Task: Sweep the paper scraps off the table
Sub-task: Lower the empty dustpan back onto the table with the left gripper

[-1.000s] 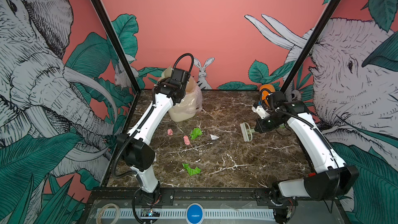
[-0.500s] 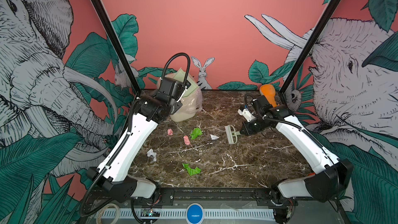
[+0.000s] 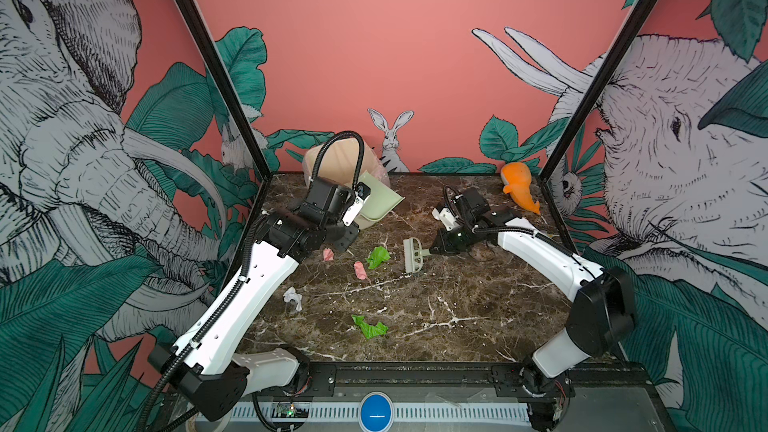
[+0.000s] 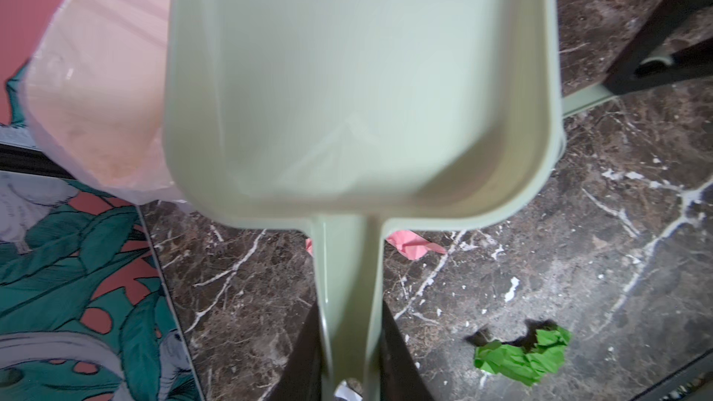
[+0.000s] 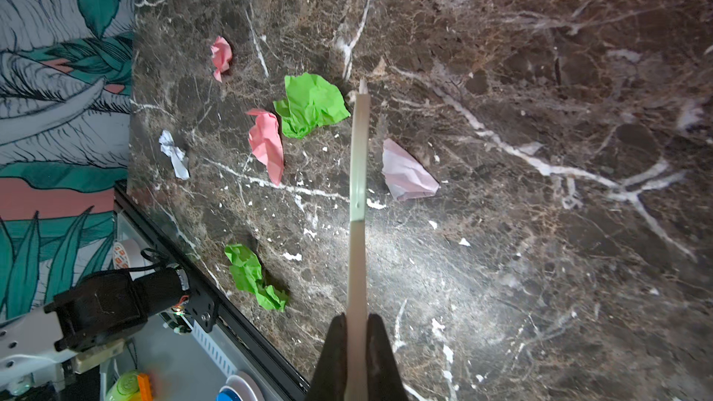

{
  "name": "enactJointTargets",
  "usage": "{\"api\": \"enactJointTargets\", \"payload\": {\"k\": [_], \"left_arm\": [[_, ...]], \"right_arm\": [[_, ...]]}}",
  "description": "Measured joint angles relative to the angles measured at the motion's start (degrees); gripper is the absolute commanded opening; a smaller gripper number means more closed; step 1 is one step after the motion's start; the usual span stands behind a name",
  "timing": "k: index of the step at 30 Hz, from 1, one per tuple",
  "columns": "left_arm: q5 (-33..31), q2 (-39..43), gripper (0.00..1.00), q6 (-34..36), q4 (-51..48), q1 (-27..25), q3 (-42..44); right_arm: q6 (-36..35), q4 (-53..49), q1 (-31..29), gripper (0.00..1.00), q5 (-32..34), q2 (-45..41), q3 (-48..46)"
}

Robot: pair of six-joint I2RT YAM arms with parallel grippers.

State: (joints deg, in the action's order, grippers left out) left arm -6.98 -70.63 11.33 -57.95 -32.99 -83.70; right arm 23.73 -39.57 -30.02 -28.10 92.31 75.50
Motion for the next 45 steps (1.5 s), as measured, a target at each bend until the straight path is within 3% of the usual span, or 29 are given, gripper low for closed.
{"api": "enactJointTargets", "payload": {"k": [13,27,36,45], "left_arm": [[6.27,0.15,0.1,-2.51,2.84,-1.11,5.7],[11.76,-0.57,0.1,-6.25,9.16,-7.19,14.99],[13.97,-3.13,0.1,-7.15,13.49,-11.39,19.34],[12.02,-9.81,0.09,-6.78,16.09,-17.64,20.9]], "right_arm": [[4.13,3.41,2.12,0.0,-2.19,2.71,-5.99],[-1.51,-10.1,12.63,0.0,0.68,-12.83,-15.91],[-6.01,-19.91,15.56,0.0,5.18,-17.55,-15.04],[-10.19,-28.72,15.56,0.0,10.71,-18.97,-5.18]]}}
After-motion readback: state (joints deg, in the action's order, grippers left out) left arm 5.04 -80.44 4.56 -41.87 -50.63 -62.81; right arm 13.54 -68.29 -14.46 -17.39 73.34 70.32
